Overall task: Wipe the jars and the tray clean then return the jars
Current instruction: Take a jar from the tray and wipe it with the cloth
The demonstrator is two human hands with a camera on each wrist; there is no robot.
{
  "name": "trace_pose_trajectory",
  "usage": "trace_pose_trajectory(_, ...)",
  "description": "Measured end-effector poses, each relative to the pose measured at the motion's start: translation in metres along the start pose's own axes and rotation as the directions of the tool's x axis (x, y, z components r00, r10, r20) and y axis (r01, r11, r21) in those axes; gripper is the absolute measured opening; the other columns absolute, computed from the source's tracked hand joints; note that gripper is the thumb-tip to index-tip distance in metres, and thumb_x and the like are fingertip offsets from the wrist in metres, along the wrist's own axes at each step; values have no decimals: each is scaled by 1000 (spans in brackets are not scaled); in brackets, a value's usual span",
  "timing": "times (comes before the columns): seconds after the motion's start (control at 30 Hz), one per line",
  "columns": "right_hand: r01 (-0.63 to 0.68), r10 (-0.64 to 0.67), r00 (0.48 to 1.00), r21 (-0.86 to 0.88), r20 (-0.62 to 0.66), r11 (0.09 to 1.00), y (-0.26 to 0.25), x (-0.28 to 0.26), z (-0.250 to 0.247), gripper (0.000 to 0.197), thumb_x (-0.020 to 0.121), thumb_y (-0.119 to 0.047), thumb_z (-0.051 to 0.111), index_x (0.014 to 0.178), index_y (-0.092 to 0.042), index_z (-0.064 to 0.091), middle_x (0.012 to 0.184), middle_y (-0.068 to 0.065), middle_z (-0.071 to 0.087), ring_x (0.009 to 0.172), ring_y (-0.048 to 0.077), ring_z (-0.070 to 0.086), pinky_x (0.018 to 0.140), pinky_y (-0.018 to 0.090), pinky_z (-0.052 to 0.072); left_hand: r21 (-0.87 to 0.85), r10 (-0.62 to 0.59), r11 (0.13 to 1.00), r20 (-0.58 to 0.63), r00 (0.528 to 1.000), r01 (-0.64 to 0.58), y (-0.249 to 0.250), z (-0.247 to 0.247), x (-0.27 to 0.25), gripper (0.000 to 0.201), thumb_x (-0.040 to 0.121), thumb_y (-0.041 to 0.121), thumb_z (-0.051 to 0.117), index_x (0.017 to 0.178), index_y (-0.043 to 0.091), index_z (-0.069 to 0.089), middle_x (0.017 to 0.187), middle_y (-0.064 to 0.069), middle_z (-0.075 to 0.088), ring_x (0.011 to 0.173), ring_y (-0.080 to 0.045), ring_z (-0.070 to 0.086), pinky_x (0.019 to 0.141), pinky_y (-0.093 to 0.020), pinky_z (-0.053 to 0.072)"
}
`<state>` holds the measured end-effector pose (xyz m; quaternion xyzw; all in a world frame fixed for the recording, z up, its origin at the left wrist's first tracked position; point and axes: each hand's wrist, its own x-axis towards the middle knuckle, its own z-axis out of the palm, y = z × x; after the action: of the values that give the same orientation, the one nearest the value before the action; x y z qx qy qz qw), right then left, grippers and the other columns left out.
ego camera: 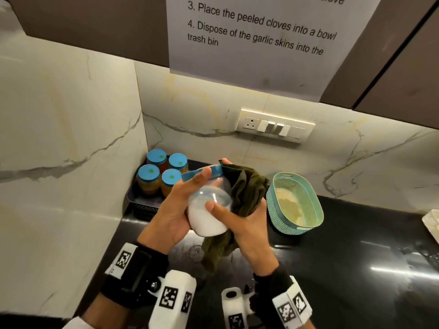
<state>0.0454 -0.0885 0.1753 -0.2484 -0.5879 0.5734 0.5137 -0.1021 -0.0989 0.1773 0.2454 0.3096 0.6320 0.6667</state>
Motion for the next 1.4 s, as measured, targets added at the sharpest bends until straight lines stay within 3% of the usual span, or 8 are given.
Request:
trace_pose_trajectory(0.17,225,-218,974,-223,57,949,11,-9,7,61,87,11,69,142,-13,61,153,-4,58,153,24,40,123,50,37,-16,44,999,-54,998,-44,-6,-6,2,79,34,53,104,98,14,79,102,-13,76,92,-26,74,80,-40,64)
trace_pose_trajectory(0.3,3,-2,1000,13,-26,1000,9,9,-3,43,98,-6,57,139,-20,65,135,5,71,133,25,62,111,42,49,53,88,995,-82,993,-83,-9,-1,3,94,32,58,102,109,13,74,101,-11,77,87,-25,76,72,-37,64)
trace_pose_trajectory(0.43,109,-108,994,-38,24,993,9,-11,5,49,99,-5,57,140,-30,65,148,5,62,146,29,49,120,60,36,6,82,997,-73,994,-82,-6,-4,8,81,28,55,103,94,15,79,94,-11,78,84,-25,76,67,-37,64)
trace_pose_trajectory(0.63,27,-27,1000,-5,-15,1000,14,8,-1,46,95,2,56,140,-5,62,150,9,60,149,30,46,125,60,30,22,74,997,-125,989,-72,-11,-3,10,80,33,56,102,99,16,79,99,-11,78,88,-27,76,70,-38,64)
trace_pose_trajectory(0.87,8,-8,999,9,-42,1000,23,5,1,42,99,8,53,138,-6,61,133,-6,72,127,14,65,104,27,52,53,112,993,-253,961,-102,-19,-4,10,70,57,49,95,111,10,74,108,-13,76,100,-34,72,88,-45,61)
trace_pose_trajectory(1.07,103,-102,995,-256,17,961,25,-11,8,84,83,-3,84,155,-5,41,160,7,48,151,27,43,122,54,39,89,144,988,-251,957,-125,-9,3,10,97,45,53,102,117,-3,69,117,-27,71,104,-39,72,89,-47,61)
trace_pose_trajectory(1.2,-108,94,990,-133,-108,985,10,0,-2,77,72,-2,94,141,-16,61,130,5,73,111,34,73,89,35,64,149,119,985,-225,967,-86,-4,2,5,106,39,60,100,125,5,69,120,-21,73,114,-42,69,95,-53,59)
trace_pose_trajectory(1.4,-181,185,983,188,-4,965,8,4,-3,60,73,-1,86,127,-21,71,127,16,73,120,40,69,102,67,52,119,-17,993,54,998,10,16,-4,2,75,31,58,101,93,20,85,96,-8,79,87,-21,76,72,-35,63)
